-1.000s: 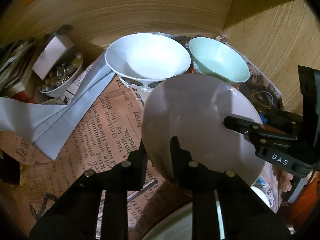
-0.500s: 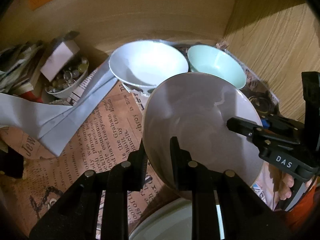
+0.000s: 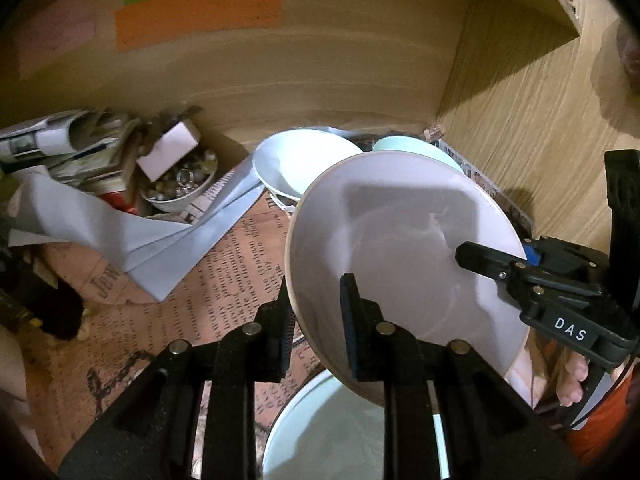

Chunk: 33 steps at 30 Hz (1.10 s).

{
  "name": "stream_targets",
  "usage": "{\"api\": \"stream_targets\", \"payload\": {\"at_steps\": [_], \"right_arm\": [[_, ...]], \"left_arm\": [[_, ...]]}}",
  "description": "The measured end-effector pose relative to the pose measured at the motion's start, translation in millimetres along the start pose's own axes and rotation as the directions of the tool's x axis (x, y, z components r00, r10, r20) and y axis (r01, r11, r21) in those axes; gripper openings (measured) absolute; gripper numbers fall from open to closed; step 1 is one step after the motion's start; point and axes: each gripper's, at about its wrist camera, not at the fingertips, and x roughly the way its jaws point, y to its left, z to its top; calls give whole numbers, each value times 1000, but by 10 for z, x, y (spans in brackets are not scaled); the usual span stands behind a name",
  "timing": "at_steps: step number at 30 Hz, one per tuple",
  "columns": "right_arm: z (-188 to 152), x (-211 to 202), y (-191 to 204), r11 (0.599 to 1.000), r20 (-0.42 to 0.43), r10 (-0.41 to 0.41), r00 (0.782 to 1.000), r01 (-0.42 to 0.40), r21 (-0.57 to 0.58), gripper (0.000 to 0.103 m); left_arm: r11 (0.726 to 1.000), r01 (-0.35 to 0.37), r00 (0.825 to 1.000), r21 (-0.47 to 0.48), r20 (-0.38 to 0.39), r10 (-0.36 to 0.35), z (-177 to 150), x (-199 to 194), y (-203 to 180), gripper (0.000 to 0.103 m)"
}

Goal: Organize plates and bowls
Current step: 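Grasp the mauve-grey bowl rim with the left tool and lift it, then lower the mauve-grey bowl onto the mint plate held by the right tool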

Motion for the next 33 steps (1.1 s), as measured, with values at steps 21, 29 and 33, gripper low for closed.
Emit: {"api": "stream_targets", "payload": {"at_steps": [21, 29, 33], "right_arm": [[-177, -157, 841, 988, 10, 88, 996, -86, -131, 25], [-278, -64, 1157, 976, -29, 136, 990, -139, -166, 25], [-332, 5, 1310, 969, -57, 154, 986, -162, -185, 25]], "left_arm": [[992, -75, 990, -97, 110, 86, -615, -870, 516, 21], [982, -121, 985, -145, 105, 137, -943, -1099, 756, 21], [977, -138, 984, -164, 92, 154, -1084, -1146, 856, 21]]}}
